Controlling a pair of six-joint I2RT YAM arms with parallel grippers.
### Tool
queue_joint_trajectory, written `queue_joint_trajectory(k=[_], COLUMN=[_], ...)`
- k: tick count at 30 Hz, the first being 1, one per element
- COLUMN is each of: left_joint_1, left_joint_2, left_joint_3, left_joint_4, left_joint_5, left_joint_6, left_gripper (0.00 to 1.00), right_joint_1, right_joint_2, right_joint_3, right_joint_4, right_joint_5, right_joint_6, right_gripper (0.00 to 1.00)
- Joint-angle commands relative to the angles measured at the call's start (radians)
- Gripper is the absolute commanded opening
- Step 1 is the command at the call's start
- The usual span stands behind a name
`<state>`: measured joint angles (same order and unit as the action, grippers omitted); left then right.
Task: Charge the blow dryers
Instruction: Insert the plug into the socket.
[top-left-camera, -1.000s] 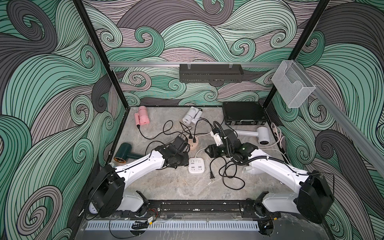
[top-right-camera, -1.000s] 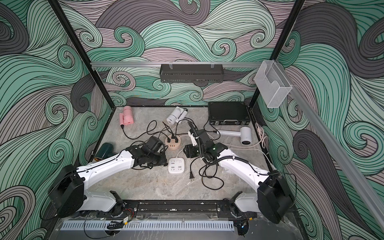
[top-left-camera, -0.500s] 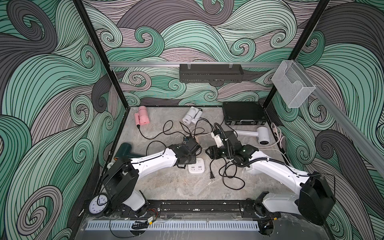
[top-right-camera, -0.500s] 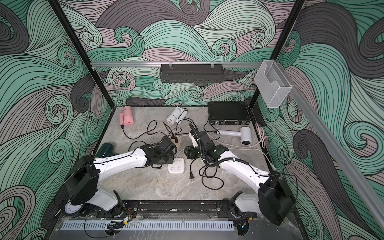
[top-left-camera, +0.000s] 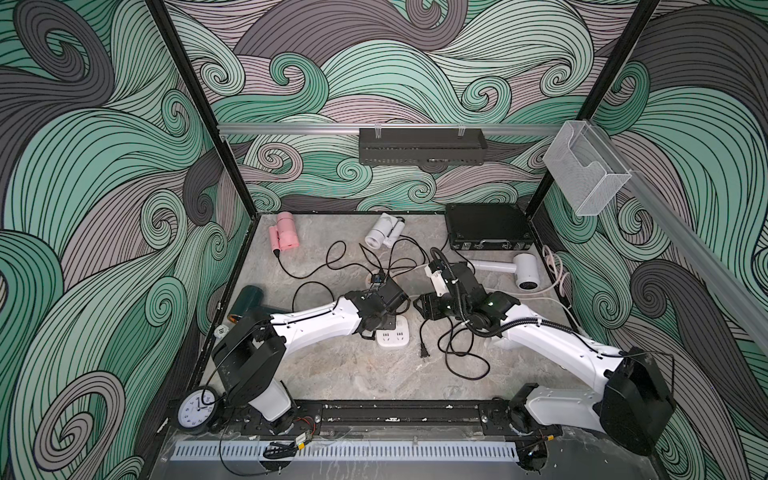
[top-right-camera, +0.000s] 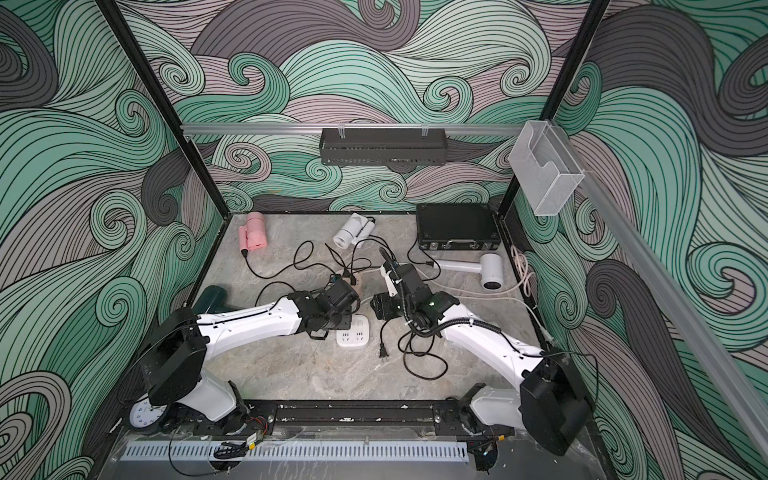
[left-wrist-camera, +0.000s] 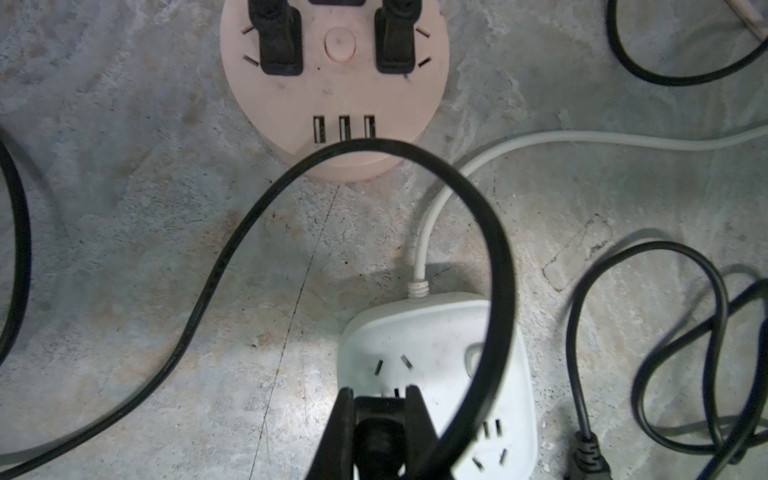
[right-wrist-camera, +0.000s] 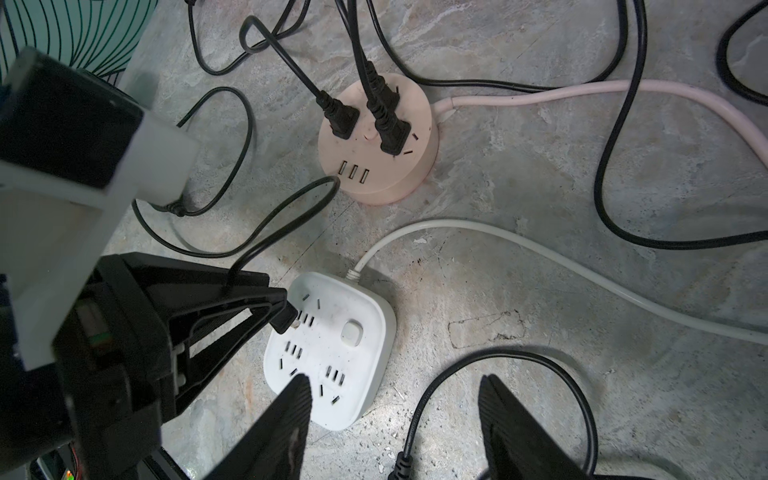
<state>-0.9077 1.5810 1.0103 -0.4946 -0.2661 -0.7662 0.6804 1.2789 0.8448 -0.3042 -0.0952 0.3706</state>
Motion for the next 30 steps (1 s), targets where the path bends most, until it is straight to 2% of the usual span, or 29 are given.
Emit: queue_joint_trajectory(k=[1, 7, 18, 30], left_joint_1=[-0.011, -0.016, -0.020, -0.028], left_joint_2=[0.009, 0.009, 0.038, -0.017], left_joint_3=[0.015, -0.012, -0.010, -0.012], left_joint_4=[0.036, 0.087, 0.057, 0.027], left_joint_5=[-0.014, -0.002, -0.033, -0.108], left_joint_6=[0.041, 0.076, 0.102, 0.120], left_gripper=[0.00, 0.00, 0.00, 0.00], right_joint_1=[0.000, 0.000, 0.000, 0.001], right_joint_2=[-0.010, 0.002, 0.014, 0.028], right_joint_3=[0.000, 0.007, 0.010, 0.010], right_joint_4=[-0.007, -0.014, -0.022, -0.021], right_joint_5=[0.024, 0.023, 0.031, 0.031], right_joint_6=[-0.004, -0.009, -0.018, -0.018], right_gripper=[0.65, 0.66, 0.66, 0.66])
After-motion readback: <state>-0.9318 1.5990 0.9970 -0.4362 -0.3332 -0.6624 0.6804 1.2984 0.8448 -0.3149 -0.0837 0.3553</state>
